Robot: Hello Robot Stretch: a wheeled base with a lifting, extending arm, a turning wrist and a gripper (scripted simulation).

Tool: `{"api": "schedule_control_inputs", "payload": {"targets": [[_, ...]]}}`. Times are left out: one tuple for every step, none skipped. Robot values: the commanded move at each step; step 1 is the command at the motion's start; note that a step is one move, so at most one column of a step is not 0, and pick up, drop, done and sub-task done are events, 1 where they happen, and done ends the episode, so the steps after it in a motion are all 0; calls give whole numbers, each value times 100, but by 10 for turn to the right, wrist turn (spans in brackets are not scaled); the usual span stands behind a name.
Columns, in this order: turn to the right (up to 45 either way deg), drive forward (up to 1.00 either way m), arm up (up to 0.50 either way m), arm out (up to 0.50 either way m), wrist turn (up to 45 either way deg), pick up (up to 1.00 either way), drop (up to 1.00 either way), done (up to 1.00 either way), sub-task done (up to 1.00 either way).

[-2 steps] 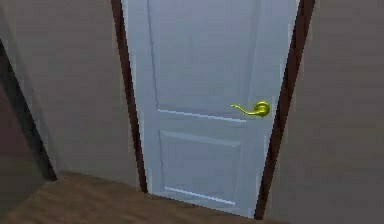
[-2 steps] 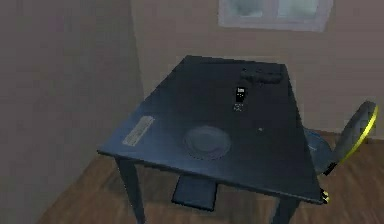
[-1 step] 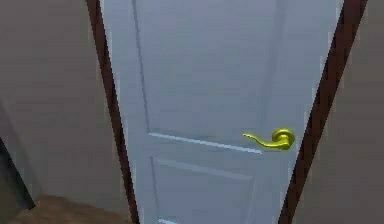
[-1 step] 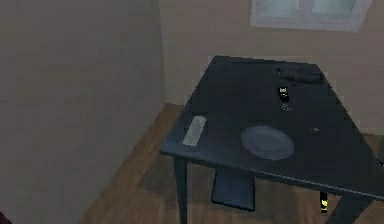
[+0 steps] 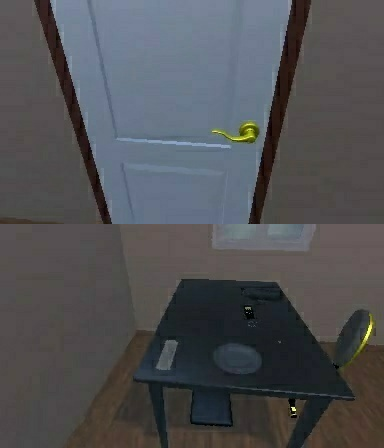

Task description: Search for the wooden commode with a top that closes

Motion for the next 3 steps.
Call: {"api": "schedule_control_inputs", "payload": {"targets": [[0, 15, 0, 0, 0, 0, 0, 0, 0], [-450, 0, 0, 0, 0, 0, 0, 0, 0], [-240, 0, 0, 0, 0, 0, 0, 0, 0]]}}
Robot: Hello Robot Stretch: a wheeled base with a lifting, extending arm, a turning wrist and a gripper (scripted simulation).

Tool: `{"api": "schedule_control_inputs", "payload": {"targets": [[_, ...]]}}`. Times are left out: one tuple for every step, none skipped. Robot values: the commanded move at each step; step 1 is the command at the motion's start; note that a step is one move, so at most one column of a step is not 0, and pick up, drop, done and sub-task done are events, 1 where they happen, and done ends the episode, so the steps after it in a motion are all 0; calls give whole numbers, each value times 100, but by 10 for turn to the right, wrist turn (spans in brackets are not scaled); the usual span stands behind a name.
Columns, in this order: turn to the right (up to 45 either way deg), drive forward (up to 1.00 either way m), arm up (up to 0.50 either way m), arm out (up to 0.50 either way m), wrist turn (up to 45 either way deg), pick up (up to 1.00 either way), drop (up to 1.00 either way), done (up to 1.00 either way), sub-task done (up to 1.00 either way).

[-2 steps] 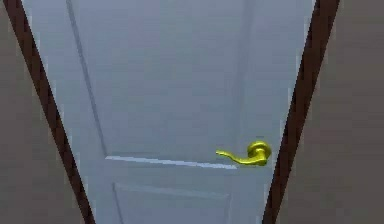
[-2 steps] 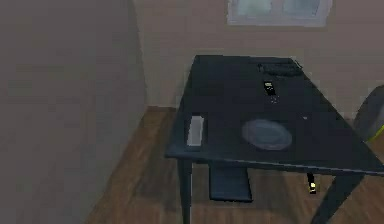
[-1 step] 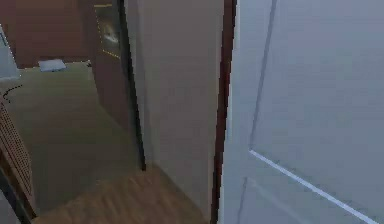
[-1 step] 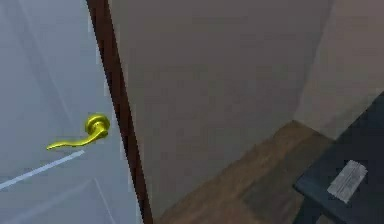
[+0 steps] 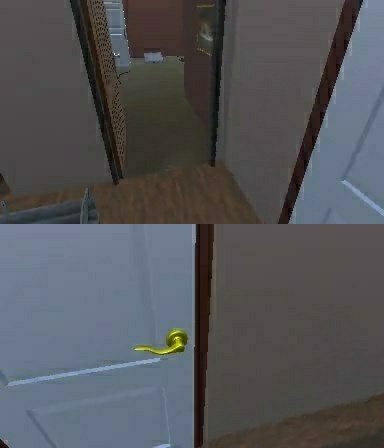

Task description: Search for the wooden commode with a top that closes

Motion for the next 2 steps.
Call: {"api": "schedule_control_inputs", "payload": {"targets": [[0, 100, 0, 0, 0, 0, 0, 0, 0], [-60, 0, 0, 0, 0, 0, 0, 0, 0]]}}
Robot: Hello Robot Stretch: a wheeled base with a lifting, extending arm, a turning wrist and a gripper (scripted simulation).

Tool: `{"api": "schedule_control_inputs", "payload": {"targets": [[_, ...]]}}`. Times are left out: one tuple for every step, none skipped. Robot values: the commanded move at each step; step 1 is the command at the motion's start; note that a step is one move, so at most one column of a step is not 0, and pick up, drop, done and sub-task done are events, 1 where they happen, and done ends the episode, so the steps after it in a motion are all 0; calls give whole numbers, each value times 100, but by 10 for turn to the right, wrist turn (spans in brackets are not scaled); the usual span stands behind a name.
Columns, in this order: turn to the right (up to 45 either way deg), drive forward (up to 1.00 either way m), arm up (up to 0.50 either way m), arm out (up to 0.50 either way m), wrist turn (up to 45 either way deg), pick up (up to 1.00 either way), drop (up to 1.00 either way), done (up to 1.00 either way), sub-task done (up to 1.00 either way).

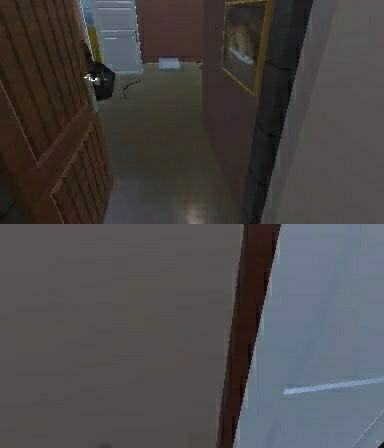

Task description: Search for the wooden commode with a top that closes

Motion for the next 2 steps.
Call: {"api": "schedule_control_inputs", "payload": {"targets": [[0, 50, 0, 0, 0, 0, 0, 0, 0], [-90, 0, 0, 0, 0, 0, 0, 0, 0]]}}
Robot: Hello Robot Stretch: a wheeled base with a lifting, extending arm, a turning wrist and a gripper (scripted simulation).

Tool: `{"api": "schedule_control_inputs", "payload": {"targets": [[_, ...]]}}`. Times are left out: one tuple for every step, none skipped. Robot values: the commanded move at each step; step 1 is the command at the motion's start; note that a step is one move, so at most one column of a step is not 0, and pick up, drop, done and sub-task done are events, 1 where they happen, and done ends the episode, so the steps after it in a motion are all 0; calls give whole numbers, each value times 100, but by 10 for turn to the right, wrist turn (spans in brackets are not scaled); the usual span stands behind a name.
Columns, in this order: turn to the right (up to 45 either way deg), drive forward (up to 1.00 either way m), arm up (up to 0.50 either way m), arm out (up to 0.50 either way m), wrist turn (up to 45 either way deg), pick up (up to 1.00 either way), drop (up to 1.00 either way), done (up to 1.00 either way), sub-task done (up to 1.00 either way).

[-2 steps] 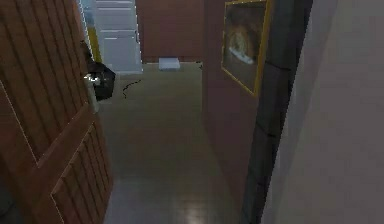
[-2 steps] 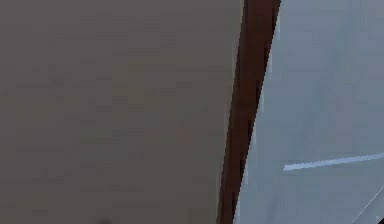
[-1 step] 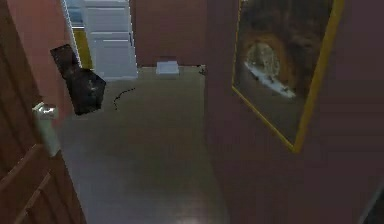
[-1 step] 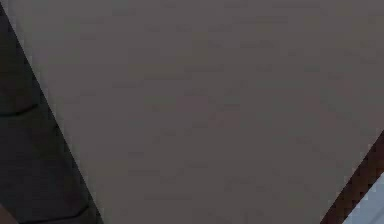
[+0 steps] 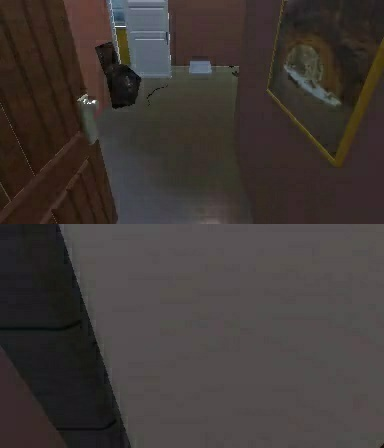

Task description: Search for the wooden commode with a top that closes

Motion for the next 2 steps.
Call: {"api": "schedule_control_inputs", "payload": {"targets": [[0, 100, 0, 0, 0, 0, 0, 0, 0], [0, 5, 0, 0, 0, 0, 0, 0, 0]]}}
